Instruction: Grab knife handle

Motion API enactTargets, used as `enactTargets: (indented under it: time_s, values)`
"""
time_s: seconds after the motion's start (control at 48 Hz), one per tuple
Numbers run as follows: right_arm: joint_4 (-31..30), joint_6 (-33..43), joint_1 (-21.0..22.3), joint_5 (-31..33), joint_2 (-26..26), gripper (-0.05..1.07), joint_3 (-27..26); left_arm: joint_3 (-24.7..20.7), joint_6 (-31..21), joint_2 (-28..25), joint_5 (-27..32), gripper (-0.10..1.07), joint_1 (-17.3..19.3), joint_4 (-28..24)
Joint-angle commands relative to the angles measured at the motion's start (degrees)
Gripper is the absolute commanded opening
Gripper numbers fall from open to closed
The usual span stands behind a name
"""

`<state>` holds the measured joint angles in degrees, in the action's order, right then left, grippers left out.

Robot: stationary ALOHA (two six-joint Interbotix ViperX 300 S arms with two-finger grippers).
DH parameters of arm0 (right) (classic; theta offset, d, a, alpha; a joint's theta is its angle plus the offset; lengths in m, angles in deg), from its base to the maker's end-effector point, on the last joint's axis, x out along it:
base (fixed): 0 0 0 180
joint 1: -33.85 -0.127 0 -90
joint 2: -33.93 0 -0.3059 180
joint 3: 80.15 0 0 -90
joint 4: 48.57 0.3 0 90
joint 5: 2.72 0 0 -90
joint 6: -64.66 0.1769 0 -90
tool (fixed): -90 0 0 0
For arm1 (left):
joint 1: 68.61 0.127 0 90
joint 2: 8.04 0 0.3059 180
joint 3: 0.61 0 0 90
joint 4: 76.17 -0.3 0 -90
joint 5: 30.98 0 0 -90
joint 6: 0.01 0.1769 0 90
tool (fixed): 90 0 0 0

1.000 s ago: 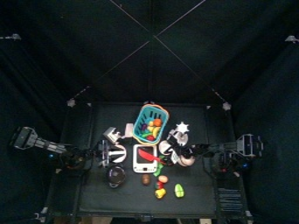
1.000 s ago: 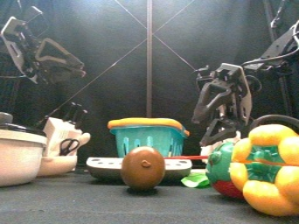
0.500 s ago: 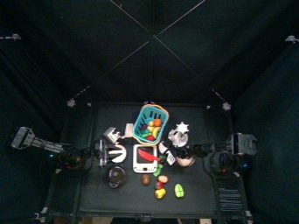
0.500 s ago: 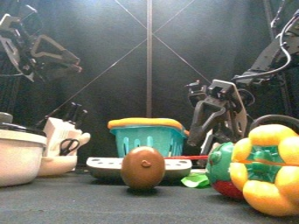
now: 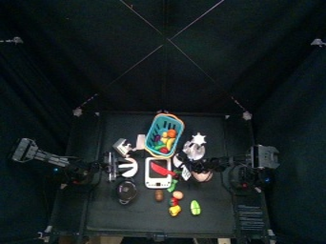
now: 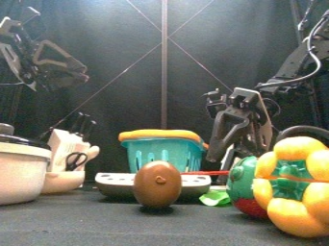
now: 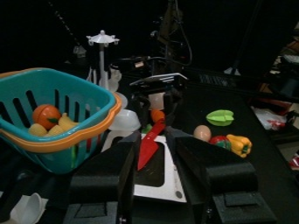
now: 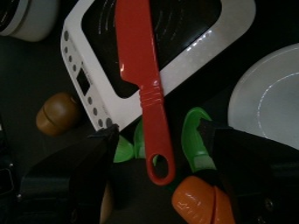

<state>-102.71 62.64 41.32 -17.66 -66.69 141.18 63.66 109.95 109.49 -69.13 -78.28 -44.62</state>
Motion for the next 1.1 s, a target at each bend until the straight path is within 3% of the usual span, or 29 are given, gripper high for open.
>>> enactTargets:
  time_s: [0.0,0.646,1.083]
  values:
    - [0.1,0.1,-0.4,-0.4,0.6,1.01,-1.2,-0.6,0.0,-0.1,-0.3,0.72,0.1,0.0]
    - [0.1,0.1,-0.5,0.0,-1.0,0.99,-1.8,-0.4,0.0,0.0,-0.2,0.72,0.1,0.0]
    - [0.1,0.2,-0.5,1.4,-1.0,0.64,-1.8,-0.3,0.0,0.0,-0.3,0.72,0.1,0.0]
